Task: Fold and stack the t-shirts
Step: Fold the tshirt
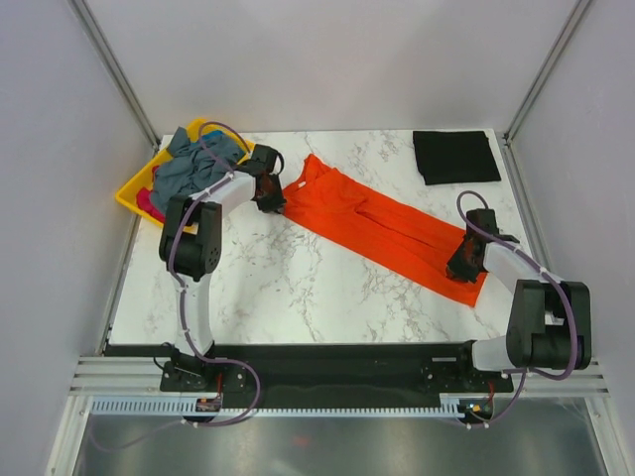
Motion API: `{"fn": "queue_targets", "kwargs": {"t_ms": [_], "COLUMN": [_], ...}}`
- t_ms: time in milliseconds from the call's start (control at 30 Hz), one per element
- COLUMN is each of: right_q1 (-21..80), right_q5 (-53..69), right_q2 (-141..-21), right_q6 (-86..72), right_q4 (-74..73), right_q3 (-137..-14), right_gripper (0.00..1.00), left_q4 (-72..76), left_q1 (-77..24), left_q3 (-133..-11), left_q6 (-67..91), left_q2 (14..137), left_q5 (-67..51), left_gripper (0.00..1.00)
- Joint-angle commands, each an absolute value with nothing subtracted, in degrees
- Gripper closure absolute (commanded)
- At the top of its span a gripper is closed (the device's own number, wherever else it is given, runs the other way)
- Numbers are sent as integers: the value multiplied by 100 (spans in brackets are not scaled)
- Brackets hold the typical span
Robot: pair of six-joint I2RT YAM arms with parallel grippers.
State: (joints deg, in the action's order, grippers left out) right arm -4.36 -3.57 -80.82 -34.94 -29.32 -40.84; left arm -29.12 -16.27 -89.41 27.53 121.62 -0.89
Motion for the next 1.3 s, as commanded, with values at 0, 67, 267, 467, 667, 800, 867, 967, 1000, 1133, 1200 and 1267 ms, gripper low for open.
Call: {"fn": "queue_targets", "kwargs": {"t_ms": [0, 67, 267, 467, 667, 800, 867, 967, 1000, 1133, 1200, 1267], "right_q1": [-448, -457, -457, -448, -448, -448, -457, -457, -448, -457, -457, -457], "right_q5": [-711, -782, -800, -414, -465, -449, -396, -395, -396, -159, -35, -17], "right_q2": [-7823, -7735, -7612, -7295, -6751, -6513, -6513, -6373, -6302, -6065, -6030, -5986], "right_q6": [-3682, -3753, -3832, -3543, -3314, -3217, -3156, -3041, -3041, -3085, -3094, -3041], "right_q4": [-2812, -2812, -2962, -2892, -3111, -3252, -3418, -3612, -3630, -3665, -3770, -3893], "right_q3": [-3911, -3937, -4498, -5220, -5580, -5765, -5940, -5898, -5854, -5695, -5800, -5958], "right_gripper": [80, 80, 78, 73, 72, 71, 71, 71, 70, 70, 70, 69], "left_q4": [-3164, -3199, -3348, -3401, -3630, -3630, -3630, -3630, -3612, -2965, -1845, -1129], "left_q1": [-1600, -1600, -1512, -1415, -1318, -1309, -1327, -1415, -1441, -2045, -2528, -2951], "left_q3": [-9359, -9465, -10176, -11774, -13095, -13026, -12781, -12089, -11833, -10085, -8627, -7312], "left_q6": [2540, 2514, 2408, 1978, 2030, 2197, 2311, 2618, 2750, 3574, 4301, 4823], "left_q2": [12585, 12708, 13139, 14166, 14477, 13968, 13512, 12948, 12520, 11334, 10560, 10074], "left_q5": [422, 527, 659, -315, -756, -1010, -1125, -1256, -1335, -1643, -1923, -1960], "left_gripper": [80, 80, 80, 78, 74, 70, 69, 66, 65, 59, 55, 55]}}
